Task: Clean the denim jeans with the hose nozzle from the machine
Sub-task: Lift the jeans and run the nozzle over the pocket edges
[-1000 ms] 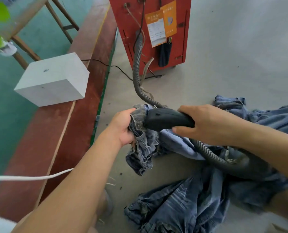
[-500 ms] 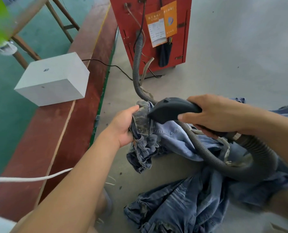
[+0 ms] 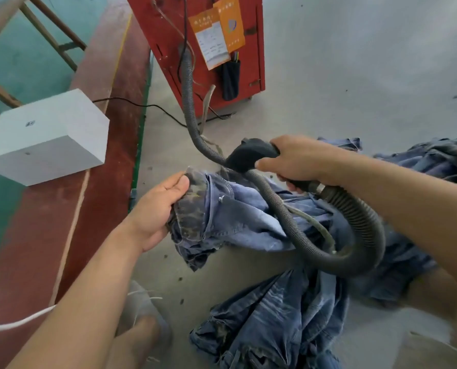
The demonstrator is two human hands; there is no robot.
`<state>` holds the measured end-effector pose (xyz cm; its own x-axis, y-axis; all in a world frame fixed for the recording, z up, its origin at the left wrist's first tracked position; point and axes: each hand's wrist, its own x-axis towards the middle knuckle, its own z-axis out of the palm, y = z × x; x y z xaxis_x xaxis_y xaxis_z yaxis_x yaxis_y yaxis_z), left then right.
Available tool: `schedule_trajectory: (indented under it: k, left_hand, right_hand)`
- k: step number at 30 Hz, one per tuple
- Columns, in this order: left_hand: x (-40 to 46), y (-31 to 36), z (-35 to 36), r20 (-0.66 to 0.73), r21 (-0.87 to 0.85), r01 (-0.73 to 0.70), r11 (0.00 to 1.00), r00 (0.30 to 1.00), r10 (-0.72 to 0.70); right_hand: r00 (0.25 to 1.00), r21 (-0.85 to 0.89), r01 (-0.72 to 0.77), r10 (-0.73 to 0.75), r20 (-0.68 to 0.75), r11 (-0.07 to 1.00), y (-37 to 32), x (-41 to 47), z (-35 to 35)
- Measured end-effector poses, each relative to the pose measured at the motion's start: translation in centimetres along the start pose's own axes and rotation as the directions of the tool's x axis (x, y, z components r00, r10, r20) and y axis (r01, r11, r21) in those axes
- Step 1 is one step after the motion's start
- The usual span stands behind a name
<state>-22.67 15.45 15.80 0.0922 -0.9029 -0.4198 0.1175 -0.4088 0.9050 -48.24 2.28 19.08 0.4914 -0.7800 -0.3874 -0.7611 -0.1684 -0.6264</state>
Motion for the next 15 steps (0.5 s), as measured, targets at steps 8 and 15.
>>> schedule_trajectory:
  k: [8,15]
  left_hand:
    - [0.1,1.9,-1.4,-0.023,-0.513,0.126,0.849,0.987,-0.161]
    - [-0.2,3.0,-1.4,0.031,-0.527,0.066,0.847,0.998,-0.059]
  right_hand:
    - [0.973,-0.303,0.173,-0.116,0.198,0.937,0.9,-2.2,0.0]
    - [0.928,-0.065,0.206,-0.216,-0.303,0.976,0.3,-2.5,-2.4]
